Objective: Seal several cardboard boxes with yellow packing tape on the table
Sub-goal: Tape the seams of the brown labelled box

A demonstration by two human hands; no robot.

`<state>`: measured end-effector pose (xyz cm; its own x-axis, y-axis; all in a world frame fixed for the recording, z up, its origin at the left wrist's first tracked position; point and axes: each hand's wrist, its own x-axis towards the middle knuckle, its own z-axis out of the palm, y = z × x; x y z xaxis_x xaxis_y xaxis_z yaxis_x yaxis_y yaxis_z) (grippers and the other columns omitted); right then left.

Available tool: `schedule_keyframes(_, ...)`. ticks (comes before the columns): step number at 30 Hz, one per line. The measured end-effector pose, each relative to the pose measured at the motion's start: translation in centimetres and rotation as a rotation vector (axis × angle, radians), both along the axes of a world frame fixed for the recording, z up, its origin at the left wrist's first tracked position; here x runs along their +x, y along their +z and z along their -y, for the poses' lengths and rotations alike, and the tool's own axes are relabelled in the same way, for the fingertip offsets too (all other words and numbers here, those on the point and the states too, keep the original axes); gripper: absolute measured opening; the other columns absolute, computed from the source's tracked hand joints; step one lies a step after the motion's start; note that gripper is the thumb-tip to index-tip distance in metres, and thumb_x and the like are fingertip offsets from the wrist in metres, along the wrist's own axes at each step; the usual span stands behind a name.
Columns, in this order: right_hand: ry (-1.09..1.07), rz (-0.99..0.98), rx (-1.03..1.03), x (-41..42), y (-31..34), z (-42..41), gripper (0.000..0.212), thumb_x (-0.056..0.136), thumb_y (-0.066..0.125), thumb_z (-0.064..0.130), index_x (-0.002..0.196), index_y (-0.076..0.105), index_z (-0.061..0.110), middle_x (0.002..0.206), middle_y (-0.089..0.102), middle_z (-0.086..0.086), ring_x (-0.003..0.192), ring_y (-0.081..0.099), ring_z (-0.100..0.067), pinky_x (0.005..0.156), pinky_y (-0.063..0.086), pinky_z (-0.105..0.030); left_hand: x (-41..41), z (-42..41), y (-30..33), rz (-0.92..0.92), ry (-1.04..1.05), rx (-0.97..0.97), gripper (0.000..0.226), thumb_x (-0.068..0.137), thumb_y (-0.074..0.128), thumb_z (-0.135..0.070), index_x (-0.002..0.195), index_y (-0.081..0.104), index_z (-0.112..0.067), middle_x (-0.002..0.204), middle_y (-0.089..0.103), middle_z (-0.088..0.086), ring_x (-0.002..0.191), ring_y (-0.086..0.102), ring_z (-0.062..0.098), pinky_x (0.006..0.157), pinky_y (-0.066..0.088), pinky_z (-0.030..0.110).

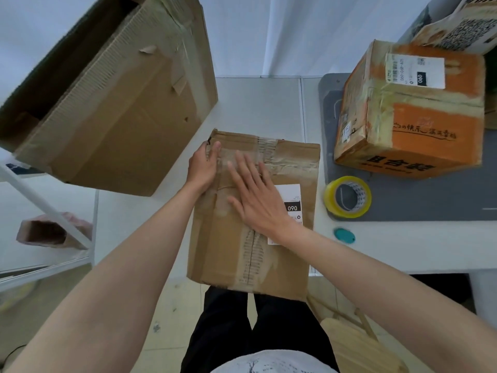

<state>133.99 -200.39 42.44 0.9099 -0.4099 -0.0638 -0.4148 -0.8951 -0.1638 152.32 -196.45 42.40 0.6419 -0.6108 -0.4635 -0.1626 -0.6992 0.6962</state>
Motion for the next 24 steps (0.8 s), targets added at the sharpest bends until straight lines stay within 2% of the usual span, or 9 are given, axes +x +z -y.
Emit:
schedule_keyframes(5, 0.136, -0.041, 0.038, -3.4, 0.5, -5.6, 0.082, 0.106, 0.026, 0.060, 0.161, 0.002, 0.004, 0.168, -0.008, -0.018, 0.157, -0.006, -0.030, 0.127, 0.007, -0.049, 0.1, 0.2, 0.1, 0.017, -0.011, -0.010, 0.057, 0.106, 0.040, -0.050, 0.142, 0.051, -0.007, 0.146, 0.056, 0.011, 0.137, 0.048, 0.028, 0.110, 0.036, 0.035)
schedule_keyframes(8, 0.186, -0.067, 0.056, -5.5, 0.5, -9.0, 0.087, 0.104, 0.026, 0.064, 0.161, 0.000, 0.003, 0.168, -0.009, -0.018, 0.156, -0.007, -0.030, 0.127, 0.010, -0.048, 0.1, 0.2, -0.2, 0.016, -0.007, -0.001, 0.068, 0.104, 0.040, -0.056, 0.151, 0.042, -0.007, 0.155, 0.046, 0.010, 0.145, 0.039, 0.029, 0.118, 0.031, 0.039)
schedule_keyframes(11, 0.258, -0.097, 0.020, -7.3, 0.5, -11.9, 0.094, 0.101, 0.031, 0.069, 0.161, 0.001, 0.002, 0.169, -0.007, -0.018, 0.157, -0.004, -0.031, 0.126, 0.016, -0.047, 0.0, 0.2, -0.5, 0.010, 0.009, 0.010, 0.068, 0.105, 0.039, -0.053, 0.155, 0.036, -0.007, 0.159, 0.040, 0.010, 0.149, 0.033, 0.028, 0.120, 0.026, 0.039)
schedule_keyframes(15, 0.292, -0.130, -0.046, -7.5, 0.2, -13.6, 0.094, 0.098, 0.050, 0.058, 0.162, 0.004, 0.006, 0.169, 0.001, -0.019, 0.156, 0.005, -0.032, 0.124, 0.022, -0.047, 0.1, 0.2, -0.6, 0.003, 0.006, -0.002, 0.069, 0.104, 0.039, -0.055, 0.155, 0.037, -0.009, 0.158, 0.042, 0.009, 0.148, 0.034, 0.028, 0.119, 0.028, 0.040)
schedule_keyframes(18, 0.285, -0.151, -0.071, -7.2, 0.1, -14.0, 0.095, 0.095, 0.054, 0.052, 0.162, 0.003, 0.008, 0.169, 0.001, -0.018, 0.156, 0.007, -0.031, 0.125, 0.021, -0.046, 0.5, 0.0, -1.0, -0.020, 0.010, -0.007, 0.071, 0.102, 0.038, -0.061, 0.152, 0.042, -0.010, 0.155, 0.047, 0.008, 0.145, 0.039, 0.028, 0.119, 0.032, 0.044)
schedule_keyframes(20, 0.288, -0.113, -0.106, -7.4, -0.1, -14.2, 0.079, 0.101, 0.043, 0.038, 0.162, 0.003, 0.009, 0.169, 0.002, -0.017, 0.156, 0.007, -0.031, 0.124, 0.022, -0.045, 0.5, -0.1, -1.1, -0.025, 0.007, -0.009, 0.074, 0.100, 0.038, -0.066, 0.150, 0.045, -0.012, 0.151, 0.051, 0.007, 0.141, 0.044, 0.028, 0.117, 0.036, 0.049)
schedule_keyframes(22, 0.292, -0.078, -0.111, -7.7, -0.1, -14.3, 0.060, 0.105, 0.022, 0.020, 0.162, 0.004, 0.009, 0.169, 0.002, -0.017, 0.156, 0.007, -0.030, 0.124, 0.023, -0.045, 0.4, -0.1, -1.1, -0.013, 0.009, -0.012, 0.071, 0.101, 0.038, -0.063, 0.150, 0.044, -0.011, 0.152, 0.050, 0.008, 0.142, 0.043, 0.028, 0.118, 0.035, 0.046)
schedule_keyframes(24, 0.290, -0.063, -0.099, -7.7, -0.2, -14.3, 0.058, 0.104, 0.007, 0.011, 0.162, 0.005, 0.008, 0.169, 0.004, -0.016, 0.156, 0.008, -0.030, 0.124, 0.024, -0.045, 0.1, 0.0, -1.0, 0.007, 0.008, -0.007, 0.068, 0.104, 0.039, -0.058, 0.153, 0.040, -0.010, 0.156, 0.045, 0.009, 0.145, 0.039, 0.028, 0.118, 0.031, 0.042)
